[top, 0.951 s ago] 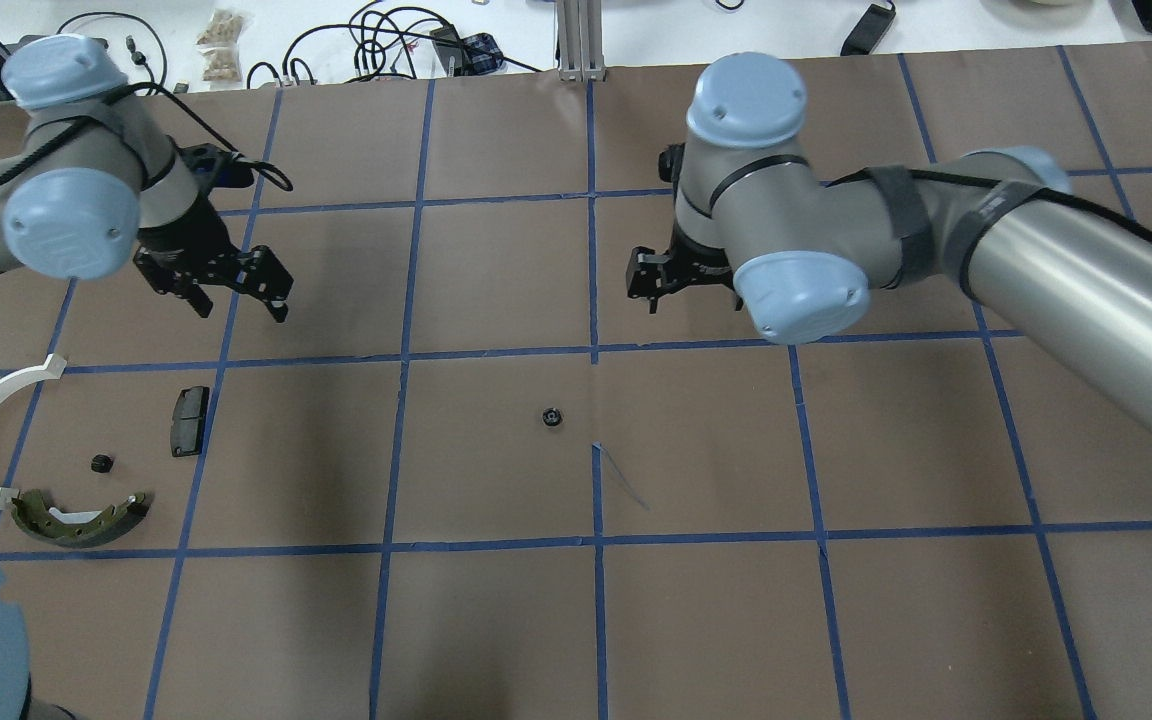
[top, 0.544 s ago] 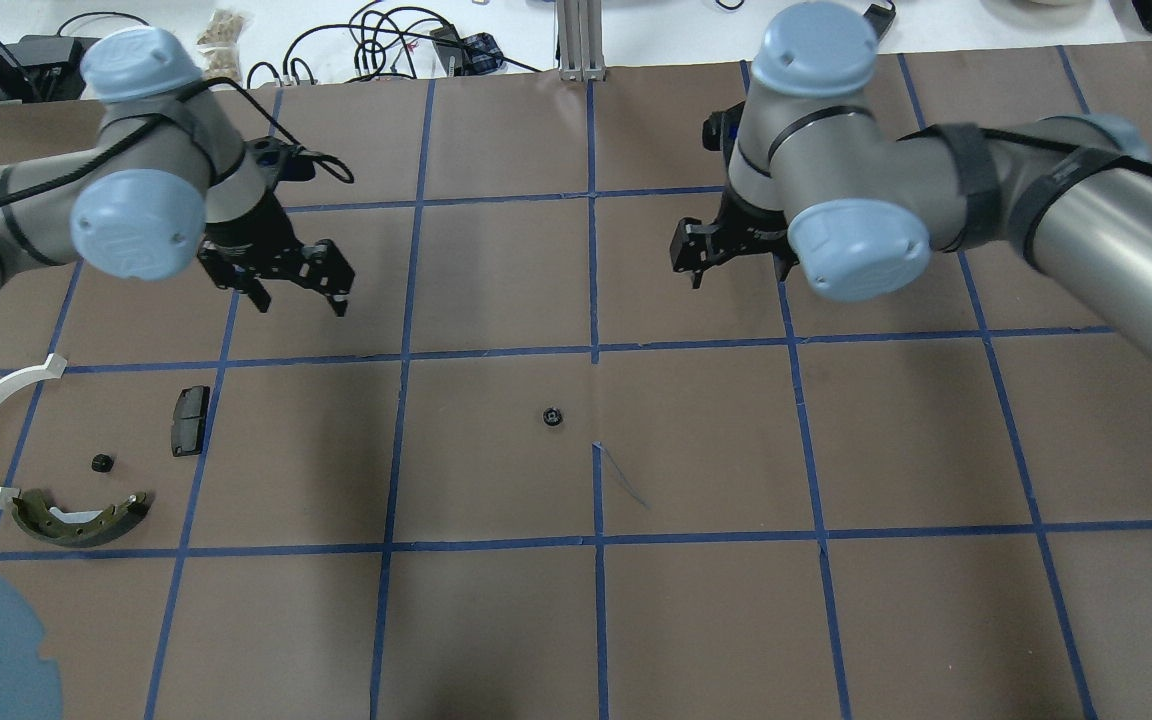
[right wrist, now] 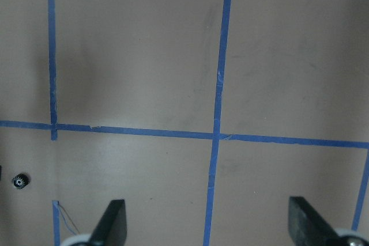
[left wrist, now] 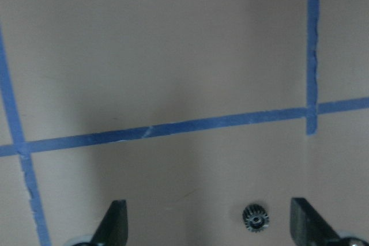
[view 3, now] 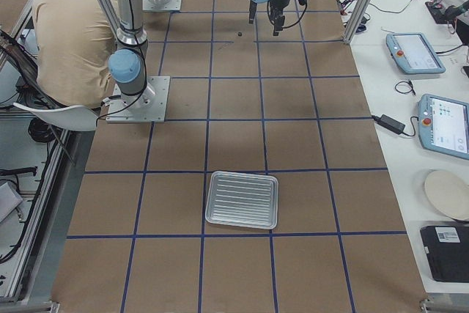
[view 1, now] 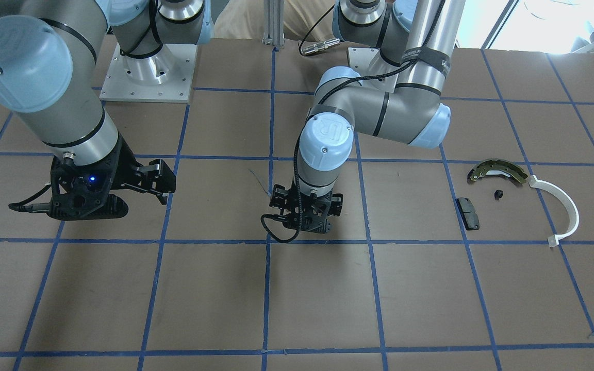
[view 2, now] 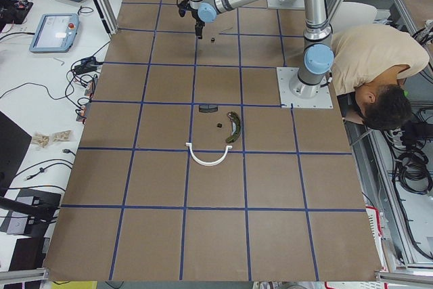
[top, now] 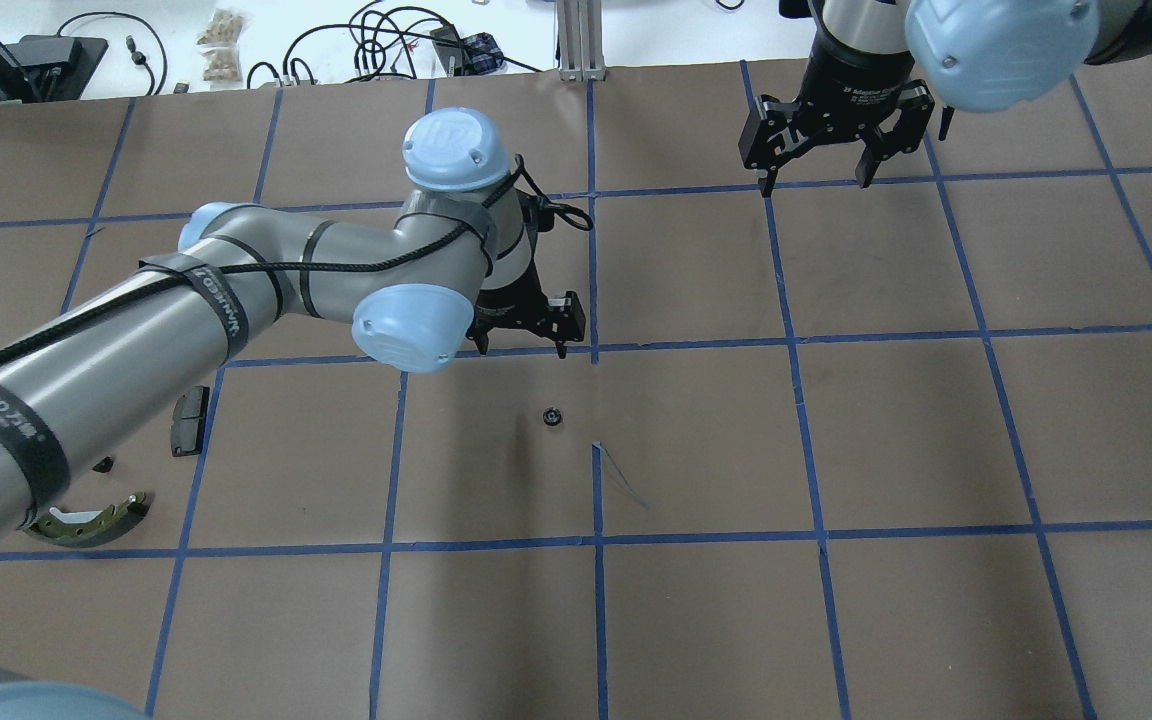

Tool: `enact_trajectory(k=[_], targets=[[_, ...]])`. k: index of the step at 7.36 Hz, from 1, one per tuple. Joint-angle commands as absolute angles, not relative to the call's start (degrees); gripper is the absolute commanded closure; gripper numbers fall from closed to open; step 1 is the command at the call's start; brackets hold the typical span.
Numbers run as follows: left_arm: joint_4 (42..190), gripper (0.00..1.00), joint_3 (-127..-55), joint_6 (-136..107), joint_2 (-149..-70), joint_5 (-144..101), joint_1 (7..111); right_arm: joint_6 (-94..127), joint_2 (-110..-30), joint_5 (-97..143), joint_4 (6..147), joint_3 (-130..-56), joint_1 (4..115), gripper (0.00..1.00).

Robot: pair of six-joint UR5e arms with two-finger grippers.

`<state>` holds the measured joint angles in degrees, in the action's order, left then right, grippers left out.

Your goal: Place bearing gear from tray to pile

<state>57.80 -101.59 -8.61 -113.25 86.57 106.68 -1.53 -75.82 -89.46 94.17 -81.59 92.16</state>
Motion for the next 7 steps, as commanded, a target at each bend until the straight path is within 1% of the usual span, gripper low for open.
enact_trajectory(k=[1, 3, 4, 5, 7], targets=[[54.32, 0.02, -105.45, -9.66, -114.34, 86.49, 108.28, 0.87, -77.26, -89.83, 92.29, -82.08, 92.46, 0.0], [54.23, 0.06, -106.78, -10.81, -114.43, 86.49, 108.28, 0.88, -77.08, -89.91, 92.2, -82.18, 92.46, 0.0], [54.23, 0.12, -106.79, -11.51, -114.61, 86.31, 108.37, 0.88, -77.08, -89.83, 92.2, -82.18, 92.46, 0.0], [54.23, 0.2, -106.79, -11.6, -114.96, 86.22, 108.37, 0.88, -76.91, -89.91, 92.2, -82.18, 92.46, 0.0], [54.23, 0.21, -106.79, -11.6, -115.84, 86.31, 108.81, 0.97, -76.9, -89.83, 92.2, -82.18, 92.46, 0.0]])
